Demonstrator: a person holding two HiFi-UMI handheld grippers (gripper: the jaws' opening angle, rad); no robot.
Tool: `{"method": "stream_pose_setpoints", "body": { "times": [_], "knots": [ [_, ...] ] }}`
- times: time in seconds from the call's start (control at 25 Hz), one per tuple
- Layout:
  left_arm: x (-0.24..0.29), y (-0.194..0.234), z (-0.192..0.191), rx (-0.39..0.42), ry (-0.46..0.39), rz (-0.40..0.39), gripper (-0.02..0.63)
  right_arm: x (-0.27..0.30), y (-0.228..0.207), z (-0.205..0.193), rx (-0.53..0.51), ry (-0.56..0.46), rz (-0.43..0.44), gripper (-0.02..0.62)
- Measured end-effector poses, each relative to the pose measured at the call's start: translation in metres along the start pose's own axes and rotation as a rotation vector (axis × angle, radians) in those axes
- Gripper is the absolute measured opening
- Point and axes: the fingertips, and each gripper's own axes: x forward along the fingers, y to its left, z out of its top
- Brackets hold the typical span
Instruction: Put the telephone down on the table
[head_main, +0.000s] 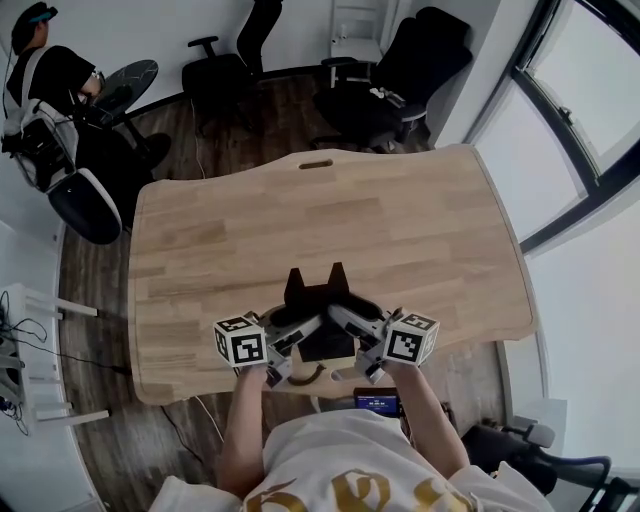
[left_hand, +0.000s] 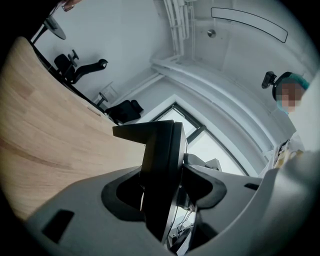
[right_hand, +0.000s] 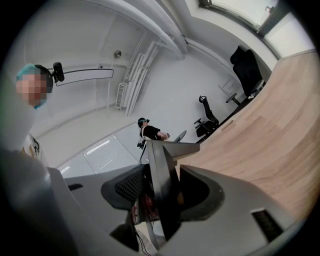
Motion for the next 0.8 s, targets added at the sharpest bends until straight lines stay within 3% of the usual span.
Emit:
{"method": "stream_pose_setpoints", "body": {
  "times": [0.8],
  "knots": [
    [0.029, 0.087, 0.002, -0.153, 0.026, 0.027, 0.219, 0.042, -0.085, -0.005, 0.124, 0.101, -0.045, 0.212]
  ]
}}
